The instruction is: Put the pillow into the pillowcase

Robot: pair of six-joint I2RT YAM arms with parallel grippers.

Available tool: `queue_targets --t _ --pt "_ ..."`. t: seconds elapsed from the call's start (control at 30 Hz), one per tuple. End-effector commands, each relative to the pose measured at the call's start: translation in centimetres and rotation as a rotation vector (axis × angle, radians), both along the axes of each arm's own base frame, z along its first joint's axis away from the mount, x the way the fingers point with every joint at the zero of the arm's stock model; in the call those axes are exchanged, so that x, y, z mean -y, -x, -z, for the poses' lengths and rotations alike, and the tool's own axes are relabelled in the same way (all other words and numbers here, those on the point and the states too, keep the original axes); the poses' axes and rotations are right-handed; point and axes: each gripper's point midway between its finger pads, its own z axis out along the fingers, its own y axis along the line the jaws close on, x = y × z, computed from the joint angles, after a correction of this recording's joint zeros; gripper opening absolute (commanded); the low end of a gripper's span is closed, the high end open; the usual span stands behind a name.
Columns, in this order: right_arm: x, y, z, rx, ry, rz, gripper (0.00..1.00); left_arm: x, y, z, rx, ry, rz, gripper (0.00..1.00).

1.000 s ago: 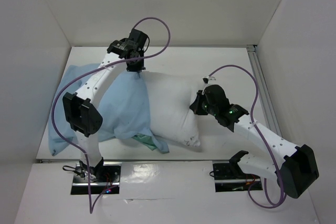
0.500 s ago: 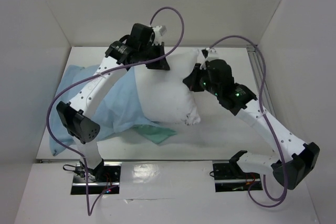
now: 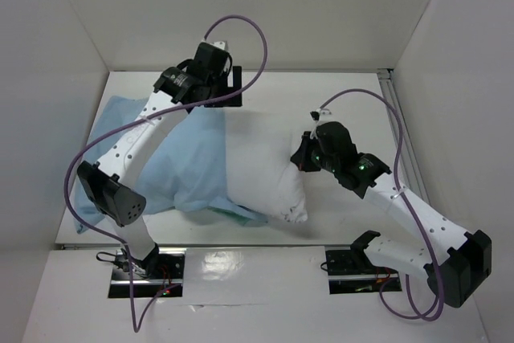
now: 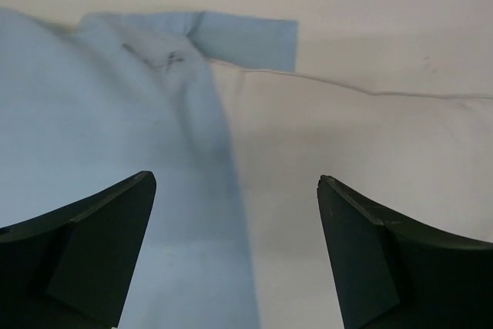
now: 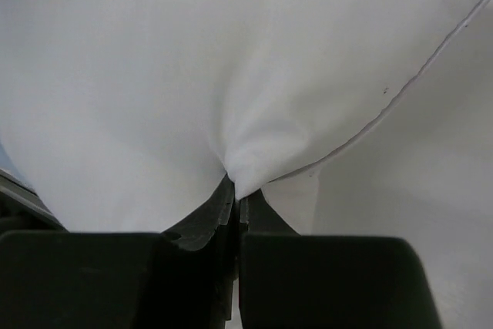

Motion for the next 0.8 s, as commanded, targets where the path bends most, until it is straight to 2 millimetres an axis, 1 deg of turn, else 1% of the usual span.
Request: queue_targets --t 0.0,0.07,0.13,0.17,0.23,0.3,0.33,0.4,0.43,0.5,0.53,0.57,0.6,0.63,0.67,0.7,0.73,0.77 --pt "-0.2 -0.1 -1.6 0.058 -0.046 0.016 0.0 -3.1 -0.5 0.3 0.032 -0.119 -0.126 1.0" --pt "0.1 0.0 -1.3 0.055 -0.024 0.016 0.0 -3.0 -0.6 1.9 -0.021 -0.155 -0.123 1.0" --pt "0.3 -0.1 -1.5 0.061 -0.013 0.019 0.0 -3.0 -0.6 3.4 -0.068 -0.179 -0.127 1.0" --pt "0.3 -0.1 -1.5 0.061 -0.012 0.019 0.0 -3.1 -0.5 4.5 -0.094 -0.197 -0.125 1.0" --pt "0.5 -0.2 -1.5 0.064 -0.008 0.027 0.0 -3.4 -0.3 6.0 -0.124 -0.221 -0.136 1.0" --pt "0.5 -0.2 -1.5 0.064 -0.008 0.027 0.0 -3.5 -0.1 6.8 -0.148 -0.237 -0.134 0.96" --pt "0.5 -0.2 -1.5 0.064 -0.008 0.027 0.0 -3.3 0.4 7.8 -0.18 -0.235 -0.116 0.96" --pt "0.5 -0.2 -1.5 0.064 -0.008 0.027 0.0 -3.1 0.5 8.5 -0.195 -0.235 -0.109 0.95" --pt "0.4 -0.3 -1.2 0.055 -0.002 0.027 0.0 -3.1 0.5 9.0 -0.198 -0.237 -0.108 0.92" --pt "0.4 -0.3 -1.2 0.055 -0.002 0.027 0.0 -3.0 0.3 8.9 -0.19 -0.232 -0.109 0.88" --pt "0.4 -0.3 -1.2 0.055 -0.002 0.027 0.0 -3.4 0.0 9.4 -0.201 -0.237 -0.119 0.86" --pt "0.4 -0.3 -1.2 0.055 -0.002 0.027 0.0 -3.8 -0.2 9.3 -0.19 -0.257 -0.137 0.75" --pt "0.4 -0.3 -1.2 0.055 -0.002 0.027 0.0 -4.1 0.0 9.9 -0.208 -0.279 -0.142 0.69" --pt "0.4 -0.3 -1.2 0.055 -0.002 0.027 0.0 -4.7 -0.2 9.6 -0.21 -0.278 -0.156 0.63" --pt "0.5 -0.4 -1.2 0.058 0.002 0.035 0.0 -4.8 -0.5 9.1 -0.194 -0.273 -0.173 0.56" --pt "0.5 -0.4 -1.2 0.058 0.002 0.035 0.0 -5.8 -0.9 9.1 -0.193 -0.278 -0.202 0.46" --pt "0.5 -0.4 -1.2 0.058 0.002 0.035 0.0 -5.9 -0.7 8.5 -0.18 -0.27 -0.204 0.4" --pt "0.5 -0.4 -1.2 0.058 0.002 0.035 0.0 -6.6 -1.0 7.7 -0.166 -0.257 -0.222 0.35"
